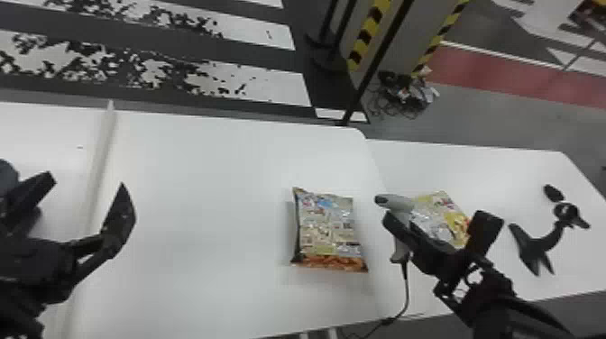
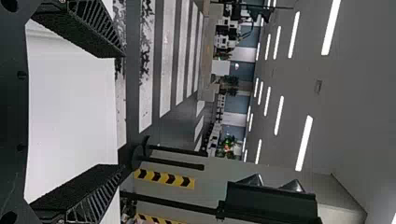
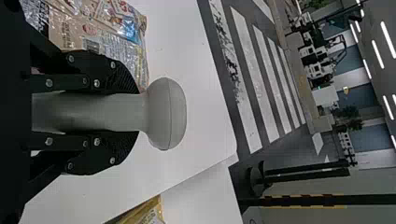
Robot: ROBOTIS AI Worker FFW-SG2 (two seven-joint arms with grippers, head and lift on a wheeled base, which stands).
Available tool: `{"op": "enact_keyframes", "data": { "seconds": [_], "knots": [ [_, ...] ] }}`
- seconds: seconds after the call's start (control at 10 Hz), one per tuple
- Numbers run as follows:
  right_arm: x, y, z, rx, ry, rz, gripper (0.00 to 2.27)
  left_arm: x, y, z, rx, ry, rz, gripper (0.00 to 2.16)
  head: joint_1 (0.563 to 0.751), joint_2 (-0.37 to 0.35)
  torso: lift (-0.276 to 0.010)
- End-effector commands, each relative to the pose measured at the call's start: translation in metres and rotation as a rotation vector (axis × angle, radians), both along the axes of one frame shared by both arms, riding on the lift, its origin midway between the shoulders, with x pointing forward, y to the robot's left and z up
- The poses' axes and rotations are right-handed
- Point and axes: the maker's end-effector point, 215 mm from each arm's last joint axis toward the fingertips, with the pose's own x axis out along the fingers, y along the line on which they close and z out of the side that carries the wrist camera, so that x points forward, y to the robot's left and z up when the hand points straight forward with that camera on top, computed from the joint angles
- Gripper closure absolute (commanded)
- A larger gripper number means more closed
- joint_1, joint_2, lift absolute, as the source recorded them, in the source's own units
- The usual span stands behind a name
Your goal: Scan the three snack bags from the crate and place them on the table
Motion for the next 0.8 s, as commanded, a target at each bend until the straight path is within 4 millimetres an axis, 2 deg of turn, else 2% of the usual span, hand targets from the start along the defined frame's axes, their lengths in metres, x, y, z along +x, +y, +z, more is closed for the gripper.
{"op": "enact_keyframes", "data": {
  "seconds": [0.0, 0.2, 0.5, 0.7],
  "knots": [
    [0.008, -0.016, -0.011, -0.013, -0.007, -0.013, 2.25, -0.001, -0.002, -0.001, 0.011, 0.0, -0.004, 0.02, 0.695, -0.35, -0.062],
    [0.017, -0.022, -0.028, -0.023, -0.002, -0.014, 2.24, -0.002, -0.002, -0.003, 0.017, 0.003, -0.005, 0.02, 0.695, -0.35, -0.062],
    [0.033, -0.015, -0.049, -0.091, 0.014, 0.031, 2.24, -0.003, 0.0, -0.01, 0.021, 0.014, 0.002, 0.02, 0.695, -0.35, -0.062],
    [0.041, -0.02, -0.068, -0.133, 0.044, 0.051, 2.24, -0.003, 0.004, -0.01, 0.018, 0.004, 0.012, 0.02, 0.695, -0.35, -0.062]
  ]
}}
